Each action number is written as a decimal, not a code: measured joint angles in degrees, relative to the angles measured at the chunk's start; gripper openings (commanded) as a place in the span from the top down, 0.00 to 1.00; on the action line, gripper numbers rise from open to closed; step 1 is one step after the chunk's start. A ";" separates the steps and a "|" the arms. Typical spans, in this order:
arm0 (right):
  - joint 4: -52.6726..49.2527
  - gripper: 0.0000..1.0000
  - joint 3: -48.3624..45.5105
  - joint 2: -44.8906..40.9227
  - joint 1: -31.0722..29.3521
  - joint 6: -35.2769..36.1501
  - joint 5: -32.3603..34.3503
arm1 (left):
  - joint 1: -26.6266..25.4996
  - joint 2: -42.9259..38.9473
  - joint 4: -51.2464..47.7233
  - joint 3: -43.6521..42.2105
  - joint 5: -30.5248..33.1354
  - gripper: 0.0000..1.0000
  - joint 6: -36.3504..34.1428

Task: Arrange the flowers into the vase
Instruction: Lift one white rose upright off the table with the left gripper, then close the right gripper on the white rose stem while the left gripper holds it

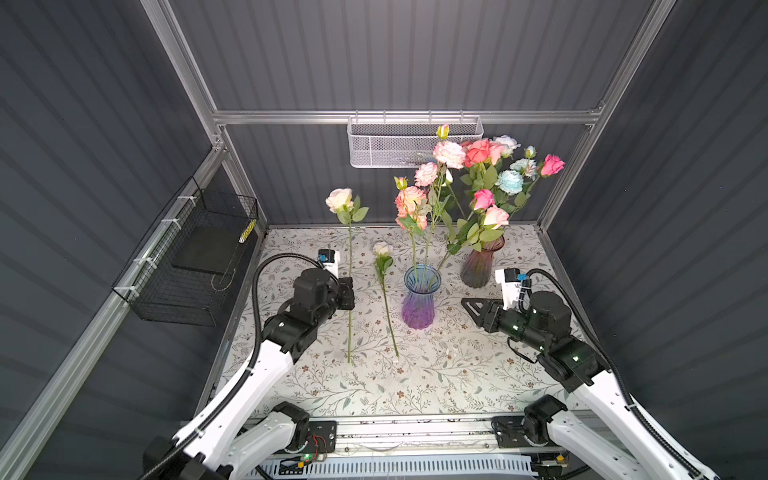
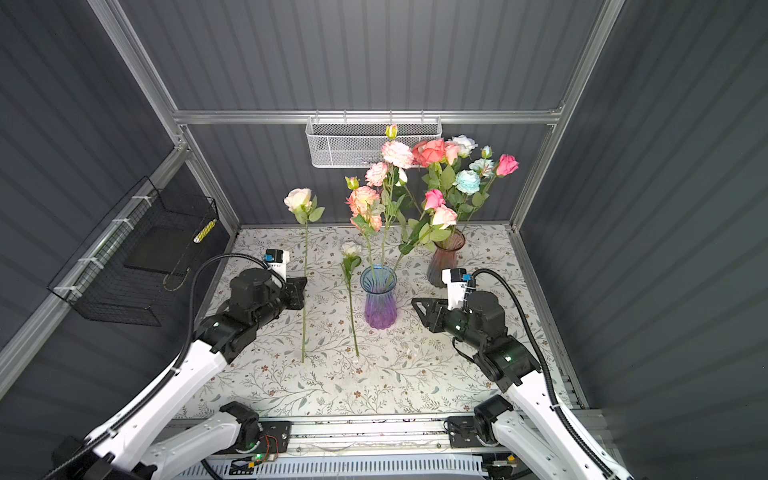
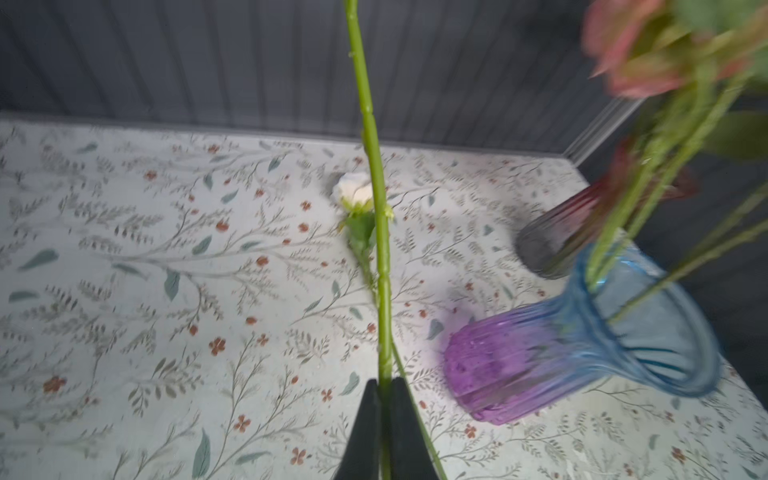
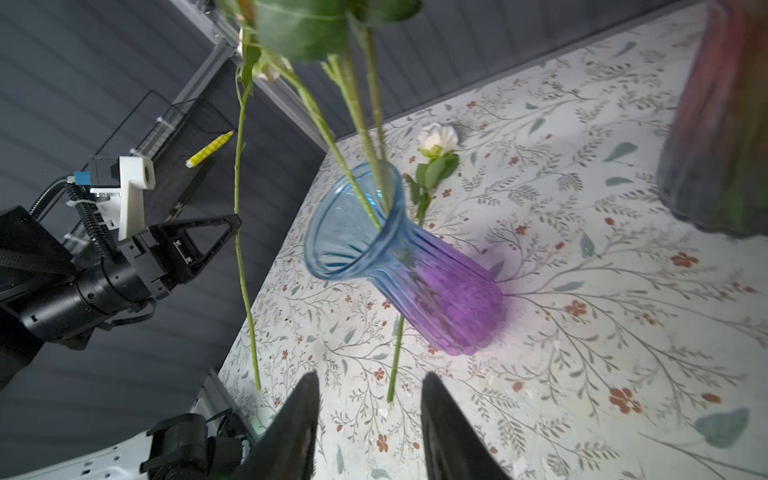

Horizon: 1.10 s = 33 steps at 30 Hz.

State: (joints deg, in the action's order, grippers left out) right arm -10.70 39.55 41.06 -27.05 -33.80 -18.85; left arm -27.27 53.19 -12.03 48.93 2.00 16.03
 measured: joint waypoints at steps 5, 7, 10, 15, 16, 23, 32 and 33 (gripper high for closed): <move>-0.09 0.51 7.43 4.48 -6.10 2.80 -0.28 | -0.22 -2.89 3.87 2.01 -8.90 1.00 -2.38; -0.11 0.48 11.04 6.67 -8.66 3.82 0.33 | -1.01 -2.12 4.74 3.41 -11.63 1.00 -2.62; 0.09 0.45 16.98 10.27 -12.46 5.53 1.46 | -4.74 -1.81 5.46 4.98 -13.90 1.00 -3.58; 0.68 0.40 25.92 15.89 -16.00 7.56 2.82 | -12.61 -1.88 6.43 8.22 -15.61 1.00 -6.08; 0.87 0.39 27.74 17.14 -16.26 7.89 2.97 | -13.20 -1.97 7.21 8.48 -16.06 1.00 -6.43; 2.73 0.40 37.79 26.56 -16.57 8.74 3.19 | -13.31 -2.19 9.53 8.68 -17.53 1.00 -6.69; 5.31 0.53 40.87 33.73 -16.70 6.64 0.44 | -13.31 -2.08 10.45 8.68 -17.49 1.00 -7.52; 5.66 0.54 40.94 33.92 -16.79 6.43 0.02 | -13.31 -2.03 10.45 8.68 -17.22 1.00 -7.58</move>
State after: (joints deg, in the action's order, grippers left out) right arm -5.04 80.49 74.98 -43.83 -27.38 -18.83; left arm -40.58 51.16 -1.58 57.60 -15.22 8.45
